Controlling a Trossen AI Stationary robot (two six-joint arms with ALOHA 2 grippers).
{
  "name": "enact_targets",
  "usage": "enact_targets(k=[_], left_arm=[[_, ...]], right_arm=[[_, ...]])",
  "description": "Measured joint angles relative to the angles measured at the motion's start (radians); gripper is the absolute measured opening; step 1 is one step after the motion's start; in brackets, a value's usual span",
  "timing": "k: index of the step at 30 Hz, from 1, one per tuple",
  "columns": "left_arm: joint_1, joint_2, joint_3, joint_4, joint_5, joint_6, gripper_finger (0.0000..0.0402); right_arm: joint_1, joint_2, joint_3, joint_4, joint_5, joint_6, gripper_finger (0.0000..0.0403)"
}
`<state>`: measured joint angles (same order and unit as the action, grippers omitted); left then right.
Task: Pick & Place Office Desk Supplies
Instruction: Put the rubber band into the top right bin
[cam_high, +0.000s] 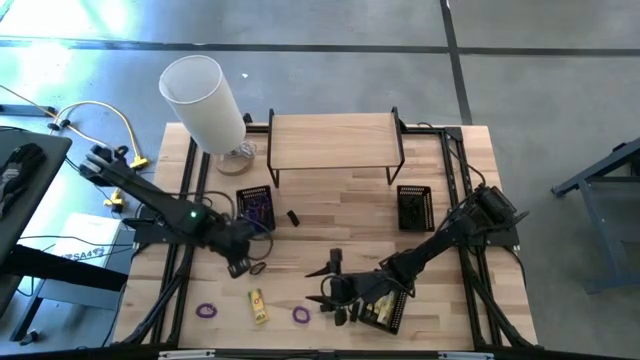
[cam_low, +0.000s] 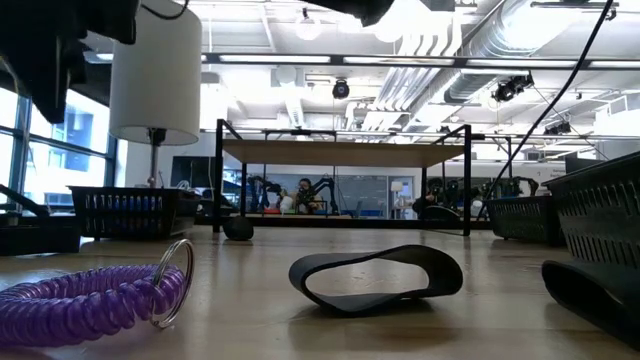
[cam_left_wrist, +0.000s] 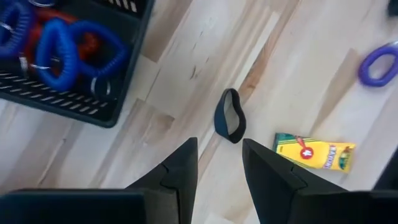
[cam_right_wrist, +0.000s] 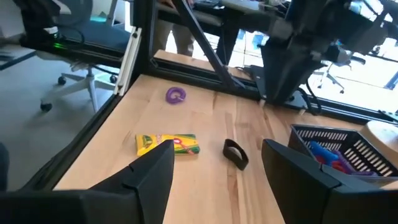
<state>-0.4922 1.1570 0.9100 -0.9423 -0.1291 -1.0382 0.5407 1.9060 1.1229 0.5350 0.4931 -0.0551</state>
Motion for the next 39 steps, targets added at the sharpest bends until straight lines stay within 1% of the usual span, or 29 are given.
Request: enact_targets(k=[3, 5, 10, 13, 18, 21, 23, 28, 32, 36, 39], left_arm=[[-0.01, 0.057, 0.0, 0.028, 0.002, -0.003, 0.0134], [-0.011, 0.095, 0.0, 0.069, 0.01, -0.003, 0.0154], [-0.011, 0.198, 0.0, 0.192, 0.046, -0.013, 0.0215], [-0.011, 0.255, 0.0, 0.256, 0.047, -0.063, 0.0233], [-0.01, 0.337, 0.0, 0.327, 0.048, -0.077, 0.0237], [-0.01, 0.368, 0.0, 0.335, 0.074, -0.092, 0.0237], [-0.009, 0.379, 0.0, 0.335, 0.089, -0.093, 0.0237], [0.028, 0.38, -0.001, 0.351, 0.066, -0.116, 0.0237], [0.059, 0.383, -0.001, 0.352, 0.067, -0.13, 0.0237], [0.053, 0.385, -0.001, 0.354, 0.066, -0.123, 0.0237], [0.034, 0.385, -0.001, 0.353, 0.046, -0.117, 0.0237]], right_arm=[[0.0, 0.0, 0.0, -0.001, -0.003, -0.027, 0.0231], [-0.004, 0.0, 0.0, -0.001, -0.02, -0.038, 0.0231], [-0.022, 0.0, 0.0, -0.003, -0.104, -0.047, 0.0231], [-0.038, 0.0, 0.0, -0.007, -0.16, -0.047, 0.0231], [-0.058, -0.006, 0.0, -0.012, -0.24, -0.046, 0.0231], [-0.059, -0.012, 0.0, -0.007, -0.259, -0.045, 0.0231], [-0.056, -0.011, 0.0, -0.008, -0.262, -0.041, 0.0231], [-0.056, -0.011, 0.0, -0.002, -0.262, 0.02, 0.0231], [-0.056, -0.011, 0.0, 0.0, -0.26, 0.065, 0.0231], [-0.056, -0.011, 0.0, 0.008, -0.247, 0.113, 0.0231], [-0.056, -0.011, 0.0, 0.007, -0.237, 0.14, 0.0231]])
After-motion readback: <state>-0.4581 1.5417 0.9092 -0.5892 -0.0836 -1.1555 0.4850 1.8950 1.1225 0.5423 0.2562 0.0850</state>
